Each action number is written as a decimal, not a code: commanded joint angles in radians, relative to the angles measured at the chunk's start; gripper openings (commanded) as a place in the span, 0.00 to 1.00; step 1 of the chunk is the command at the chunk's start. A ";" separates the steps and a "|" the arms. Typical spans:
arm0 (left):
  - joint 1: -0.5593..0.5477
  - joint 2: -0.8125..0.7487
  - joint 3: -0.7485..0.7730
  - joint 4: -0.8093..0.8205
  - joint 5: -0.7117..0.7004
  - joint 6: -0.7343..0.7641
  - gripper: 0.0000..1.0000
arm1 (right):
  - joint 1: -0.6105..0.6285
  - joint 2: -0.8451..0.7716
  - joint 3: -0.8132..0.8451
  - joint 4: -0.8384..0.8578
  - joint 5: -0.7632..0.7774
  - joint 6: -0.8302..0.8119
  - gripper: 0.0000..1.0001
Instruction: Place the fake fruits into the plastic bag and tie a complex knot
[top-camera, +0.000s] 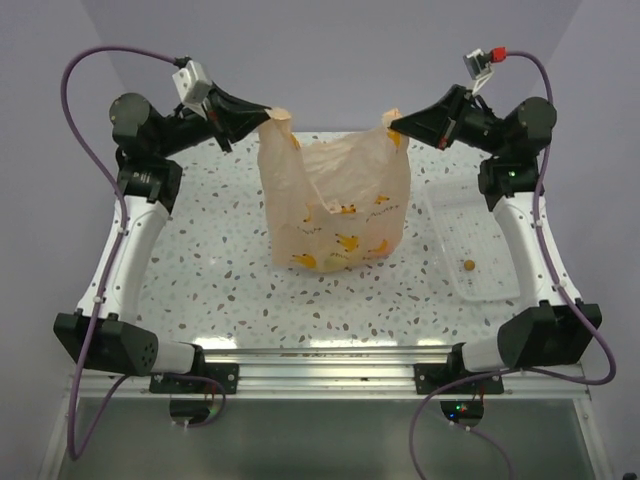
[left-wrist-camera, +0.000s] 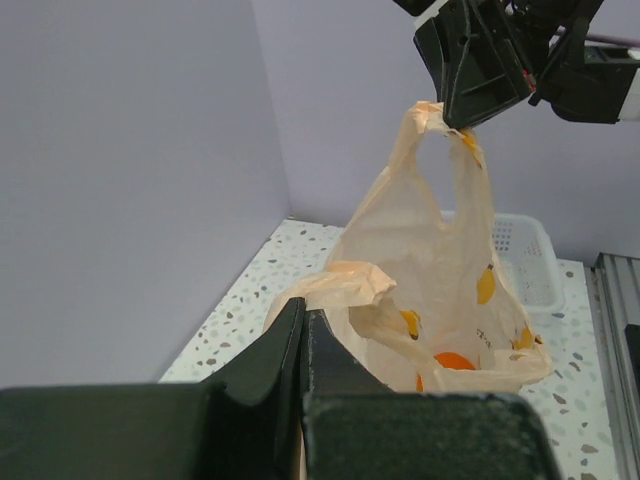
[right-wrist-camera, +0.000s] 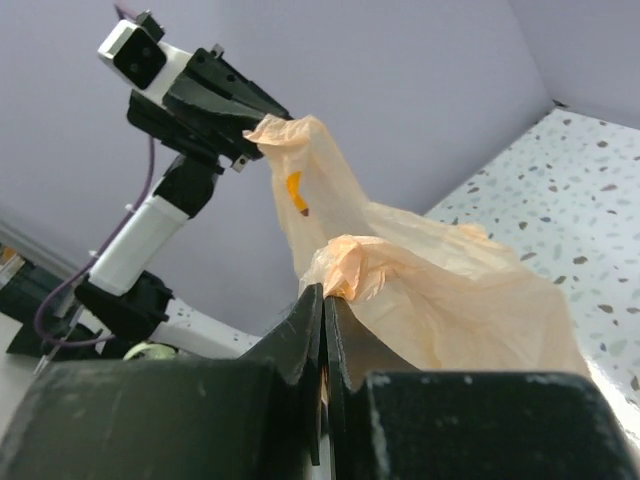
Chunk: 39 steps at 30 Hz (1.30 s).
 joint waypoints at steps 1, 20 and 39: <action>0.016 -0.003 -0.079 -0.041 -0.021 0.086 0.00 | -0.008 0.040 -0.028 -0.209 0.044 -0.234 0.00; 0.018 -0.042 0.029 -0.258 -0.124 0.332 0.70 | 0.081 0.002 -0.207 -0.041 0.020 -0.225 0.00; -0.358 0.136 0.177 -0.578 -0.053 0.535 0.65 | 0.160 -0.046 -0.187 -0.161 -0.043 -0.721 0.04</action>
